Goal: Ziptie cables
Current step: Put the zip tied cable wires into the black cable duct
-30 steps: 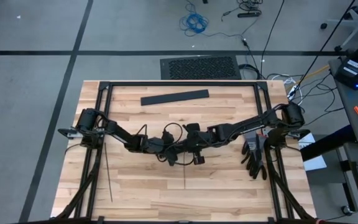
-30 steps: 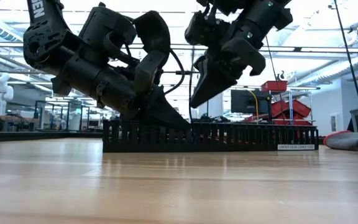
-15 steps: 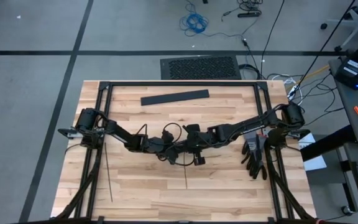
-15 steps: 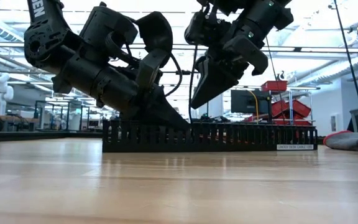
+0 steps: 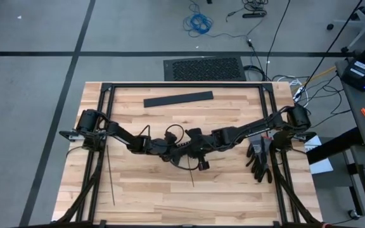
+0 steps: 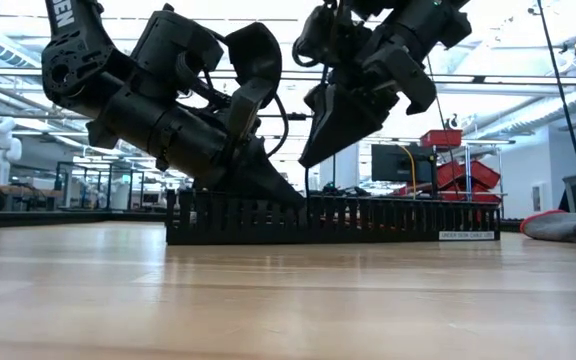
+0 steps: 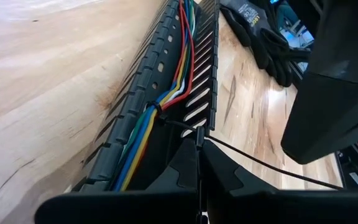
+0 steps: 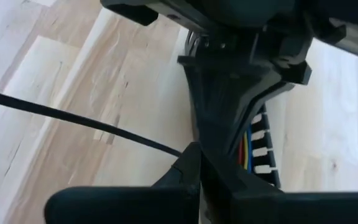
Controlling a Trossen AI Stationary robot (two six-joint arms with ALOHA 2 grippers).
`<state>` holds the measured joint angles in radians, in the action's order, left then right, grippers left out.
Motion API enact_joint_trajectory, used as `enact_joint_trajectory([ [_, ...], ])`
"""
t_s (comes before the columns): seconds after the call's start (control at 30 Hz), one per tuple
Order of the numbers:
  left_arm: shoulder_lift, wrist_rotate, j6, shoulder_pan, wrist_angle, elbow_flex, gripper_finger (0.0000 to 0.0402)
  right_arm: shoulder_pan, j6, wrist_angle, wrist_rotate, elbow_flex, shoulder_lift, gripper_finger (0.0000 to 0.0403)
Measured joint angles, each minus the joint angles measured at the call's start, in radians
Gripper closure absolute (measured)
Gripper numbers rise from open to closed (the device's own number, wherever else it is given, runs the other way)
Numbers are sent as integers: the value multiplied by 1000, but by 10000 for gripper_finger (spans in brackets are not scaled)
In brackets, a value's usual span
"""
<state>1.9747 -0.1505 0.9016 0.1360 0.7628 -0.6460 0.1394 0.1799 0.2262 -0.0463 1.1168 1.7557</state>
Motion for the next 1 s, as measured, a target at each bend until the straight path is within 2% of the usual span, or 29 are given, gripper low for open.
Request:
enact_joint_trajectory([
  [0.77,0,6,-17,1,0,0,398,-32,31,-31,0,0,55,403],
  [1.0,0,8,-19,1,-1,0,398,-38,18,-36,48,0,96,403],
])
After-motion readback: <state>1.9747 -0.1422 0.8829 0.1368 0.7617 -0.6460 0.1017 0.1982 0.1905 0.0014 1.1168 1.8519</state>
